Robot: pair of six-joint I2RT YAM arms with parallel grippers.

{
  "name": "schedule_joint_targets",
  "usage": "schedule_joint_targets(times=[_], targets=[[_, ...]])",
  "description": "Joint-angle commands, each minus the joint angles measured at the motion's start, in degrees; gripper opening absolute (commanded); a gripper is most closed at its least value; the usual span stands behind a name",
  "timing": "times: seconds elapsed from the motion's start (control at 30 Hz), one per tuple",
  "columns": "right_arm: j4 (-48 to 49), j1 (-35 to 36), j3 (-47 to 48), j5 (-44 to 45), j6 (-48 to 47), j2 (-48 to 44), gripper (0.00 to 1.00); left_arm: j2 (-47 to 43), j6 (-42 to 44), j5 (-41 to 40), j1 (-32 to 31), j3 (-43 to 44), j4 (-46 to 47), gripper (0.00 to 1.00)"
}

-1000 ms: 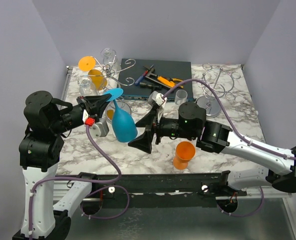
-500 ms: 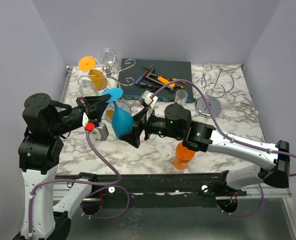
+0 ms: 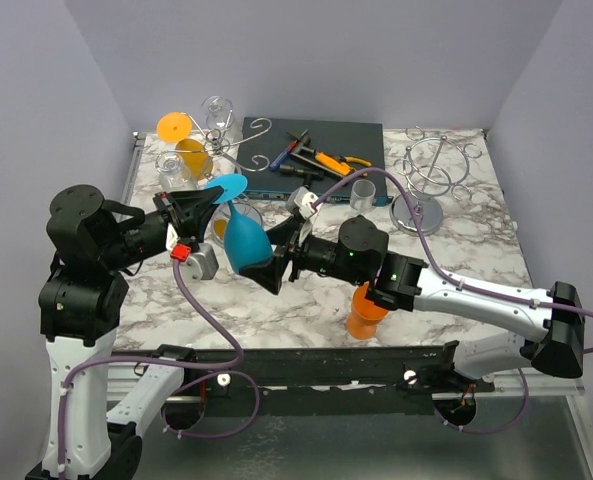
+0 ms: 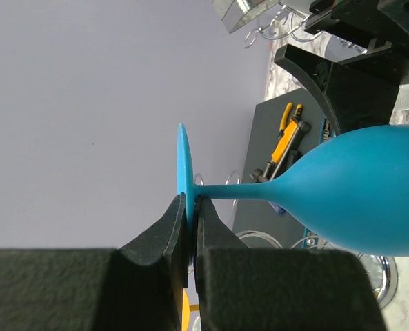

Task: Place the wine glass upside down on the wine glass rack
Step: Turn the wine glass upside down at the wine rack.

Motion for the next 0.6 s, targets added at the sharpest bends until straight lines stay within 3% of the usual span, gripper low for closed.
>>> schedule_joint_targets(times=[0.0,0.1,0.57], targets=[[8.2,0.3,-2.5,0.0,-3.5,-0.2,0.91,1.3,-3.6,4.7,-0.1,2.1,0.6,0.01],[8.1,0.3,-1.5,1.4,-4.3,0.9,0.99,1.3,-4.1,4.9,-0.1,2.2,0.6,0.01],[10.2,-1.3,1.3,-2.4,-2.4,4.7,0.99,1.2,-6.2,7.1,-0.1,1.6,0.6,0.01]])
